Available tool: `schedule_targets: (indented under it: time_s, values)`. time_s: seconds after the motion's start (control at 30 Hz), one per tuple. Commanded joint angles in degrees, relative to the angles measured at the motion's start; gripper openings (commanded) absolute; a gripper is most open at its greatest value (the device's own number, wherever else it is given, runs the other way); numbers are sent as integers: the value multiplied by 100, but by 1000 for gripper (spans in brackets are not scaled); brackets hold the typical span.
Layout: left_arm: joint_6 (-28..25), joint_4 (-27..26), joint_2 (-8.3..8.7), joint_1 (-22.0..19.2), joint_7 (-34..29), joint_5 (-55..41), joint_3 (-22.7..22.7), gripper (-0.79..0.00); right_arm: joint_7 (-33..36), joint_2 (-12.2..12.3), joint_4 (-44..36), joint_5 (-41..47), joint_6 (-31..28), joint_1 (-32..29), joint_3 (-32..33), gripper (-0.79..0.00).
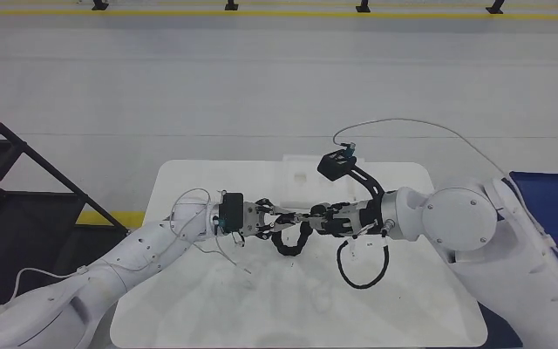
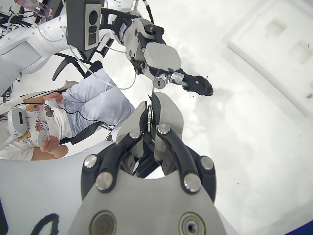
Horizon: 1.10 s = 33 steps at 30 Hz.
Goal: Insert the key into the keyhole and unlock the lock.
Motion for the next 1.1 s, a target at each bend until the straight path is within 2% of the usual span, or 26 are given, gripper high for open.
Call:
schedule_targets:
  time_s: [0.0, 0.3, 1.07]
  values:
    - [31, -54, 21, 25, -56, 144, -69, -785, 137, 3, -51, -152, 141, 67, -64, -785]
    - [8, -222, 77, 214, -131, 396, -372, -785, 360, -27, -145, -580, 571, 343, -378, -785]
    - [-218, -422, 63, 552, -285, 782, -935, -785, 289, -106, 60, -498, 562, 549, -681, -785]
